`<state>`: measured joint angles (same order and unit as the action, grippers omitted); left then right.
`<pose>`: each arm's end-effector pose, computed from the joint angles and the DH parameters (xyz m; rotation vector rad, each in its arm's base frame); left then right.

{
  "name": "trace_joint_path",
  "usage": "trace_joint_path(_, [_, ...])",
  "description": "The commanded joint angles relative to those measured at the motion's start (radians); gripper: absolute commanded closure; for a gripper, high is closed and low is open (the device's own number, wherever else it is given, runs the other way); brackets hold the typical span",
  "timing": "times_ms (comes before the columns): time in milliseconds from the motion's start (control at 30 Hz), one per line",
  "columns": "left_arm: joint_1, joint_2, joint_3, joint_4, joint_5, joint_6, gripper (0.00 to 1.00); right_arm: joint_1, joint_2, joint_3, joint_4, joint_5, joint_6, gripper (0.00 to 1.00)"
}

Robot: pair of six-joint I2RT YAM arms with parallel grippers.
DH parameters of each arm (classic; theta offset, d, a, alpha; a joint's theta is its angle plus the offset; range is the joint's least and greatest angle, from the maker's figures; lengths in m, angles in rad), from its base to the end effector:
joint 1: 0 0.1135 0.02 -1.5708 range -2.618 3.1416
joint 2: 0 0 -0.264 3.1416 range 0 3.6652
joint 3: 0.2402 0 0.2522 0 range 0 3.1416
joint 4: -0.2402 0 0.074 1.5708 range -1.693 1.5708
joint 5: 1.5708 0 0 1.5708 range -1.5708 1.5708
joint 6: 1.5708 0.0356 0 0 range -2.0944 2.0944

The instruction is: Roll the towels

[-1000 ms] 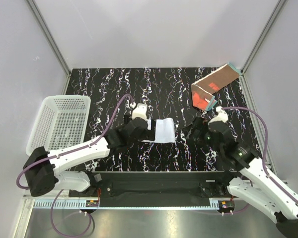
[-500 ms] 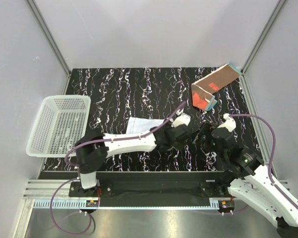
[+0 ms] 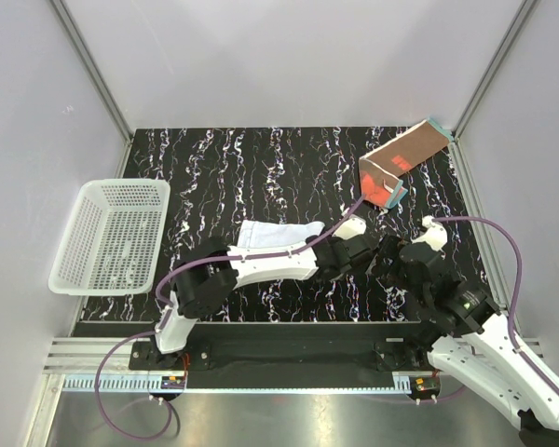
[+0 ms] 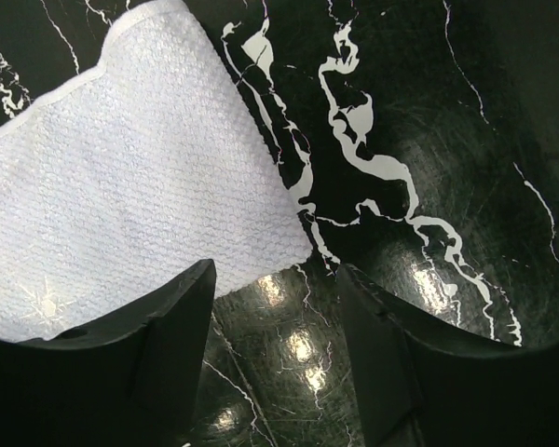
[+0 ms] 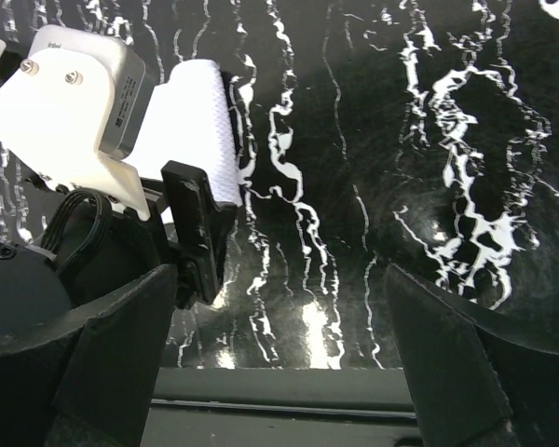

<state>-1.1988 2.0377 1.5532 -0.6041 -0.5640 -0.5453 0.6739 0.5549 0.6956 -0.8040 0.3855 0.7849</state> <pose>0.1747 -0.3954 0.1960 0.6112 2.3384 -0.0046 0.0975 0.0607 0.2805 0.3305 2.1806 0.3941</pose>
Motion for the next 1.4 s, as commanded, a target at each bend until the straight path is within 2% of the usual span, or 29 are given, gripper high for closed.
trace_joint_path(0, [-0.021,0.03,0.045,0.009,-0.046,-0.019,0.41,0.006,-0.016,0.048,0.043,0.03,-0.001,0.0])
trace_joint_path(500, [-0.004,0.161,0.061,0.047,-0.001,-0.047,0.45,0.006,-0.021,0.067,0.014,0.036,0.005,0.0])
trace_joint_path(700, [0.008,0.162,0.021,0.081,0.021,-0.056,0.62,0.006,-0.016,0.062,0.002,0.032,0.011,0.0])
trace_joint_path(800, [0.011,0.164,0.002,0.093,0.029,-0.061,0.74,0.006,-0.016,0.061,0.002,0.033,0.014,0.0])
trace_joint_path(833, [0.011,0.159,-0.004,0.095,0.029,-0.065,0.83,0.006,-0.015,0.062,0.0,0.033,0.016,0.01])
trace_joint_path(867, [0.011,0.157,-0.01,0.098,0.027,-0.067,0.87,0.006,-0.015,0.065,-0.001,0.035,0.016,0.0])
trace_joint_path(967, [0.013,0.113,-0.068,0.127,0.033,-0.077,1.0,0.006,-0.001,0.068,0.003,0.033,0.017,0.0])
trace_joint_path(1133, [0.022,-0.045,-0.23,0.249,0.104,-0.065,1.0,0.006,0.043,0.058,0.048,0.001,0.019,0.0])
trace_joint_path(1333, [0.022,-0.195,-0.361,0.311,0.133,-0.056,1.0,0.006,0.112,0.038,0.152,-0.026,0.063,0.0])
trace_joint_path(1367, [0.022,-0.214,-0.424,0.328,0.144,-0.056,1.0,0.006,0.125,0.03,0.17,-0.036,0.066,0.0])
